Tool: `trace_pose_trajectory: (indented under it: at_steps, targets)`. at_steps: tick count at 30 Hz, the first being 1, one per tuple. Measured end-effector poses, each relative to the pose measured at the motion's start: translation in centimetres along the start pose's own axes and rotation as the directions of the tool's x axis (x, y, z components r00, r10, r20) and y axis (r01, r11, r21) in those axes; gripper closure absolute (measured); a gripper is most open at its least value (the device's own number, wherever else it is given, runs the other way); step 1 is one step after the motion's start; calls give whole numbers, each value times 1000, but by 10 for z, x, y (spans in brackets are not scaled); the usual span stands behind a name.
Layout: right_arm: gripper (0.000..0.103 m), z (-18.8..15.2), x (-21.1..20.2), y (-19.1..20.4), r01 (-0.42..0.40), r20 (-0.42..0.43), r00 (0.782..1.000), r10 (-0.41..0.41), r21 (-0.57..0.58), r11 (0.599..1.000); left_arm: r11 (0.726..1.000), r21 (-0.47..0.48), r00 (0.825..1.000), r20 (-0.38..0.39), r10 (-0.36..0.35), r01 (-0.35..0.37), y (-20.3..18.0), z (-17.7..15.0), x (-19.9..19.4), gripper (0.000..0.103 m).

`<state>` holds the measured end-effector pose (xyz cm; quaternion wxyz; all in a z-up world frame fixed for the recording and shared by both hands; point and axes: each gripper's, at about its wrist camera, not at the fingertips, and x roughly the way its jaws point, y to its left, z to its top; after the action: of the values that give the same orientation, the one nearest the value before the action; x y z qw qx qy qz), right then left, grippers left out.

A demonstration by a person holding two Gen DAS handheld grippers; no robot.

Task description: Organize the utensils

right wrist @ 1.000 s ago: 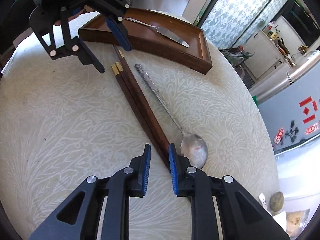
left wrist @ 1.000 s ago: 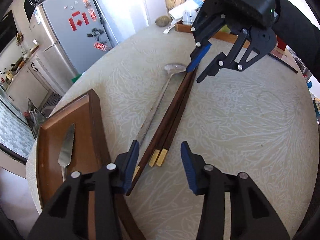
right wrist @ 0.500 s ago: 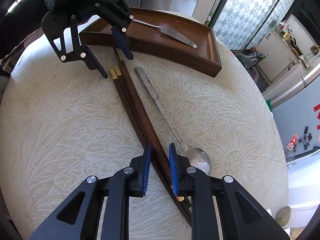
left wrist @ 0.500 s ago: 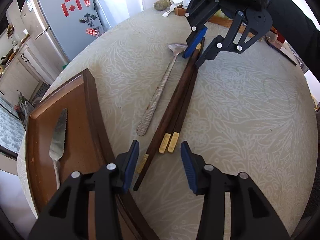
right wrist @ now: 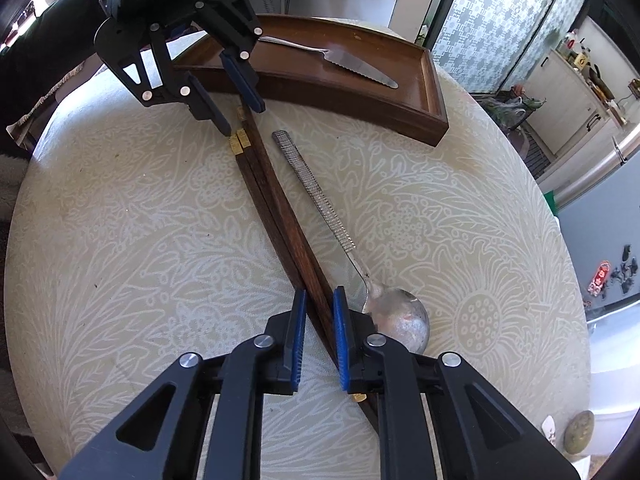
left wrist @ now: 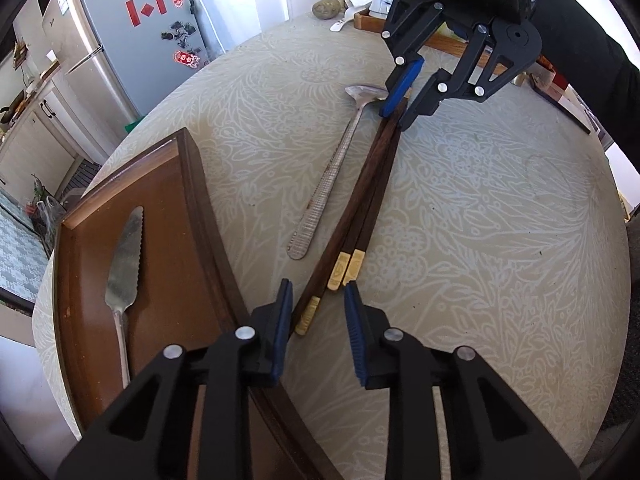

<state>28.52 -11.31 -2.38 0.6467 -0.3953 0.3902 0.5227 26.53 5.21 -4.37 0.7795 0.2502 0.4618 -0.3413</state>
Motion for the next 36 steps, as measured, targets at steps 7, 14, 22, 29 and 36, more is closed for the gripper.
trace_pose_trajectory:
  at_steps: [7,14,22,29,36]
  targets:
    - [92,0,2,2,1,-3,1000,-1,-19,1000,1000,5,1000,4,22,-22,0,-1,-1,90]
    - [93,1,-3,4,14,11,1000,-14,-35,999,1000,21,1000,-1,18,-18,-2,-1,-3,92]
    - [92,3,-15,8,45,21,999,-44,-40,998,999,24,999,33,20,-21,-5,-2,-15,94]
    - [92,28,-38,16,97,39,995,-94,-77,992,998,17,996,58,65,-66,-5,-9,-43,94]
    - [92,83,-27,24,101,43,995,-95,-160,982,992,-52,992,53,118,-116,11,-44,-67,94]
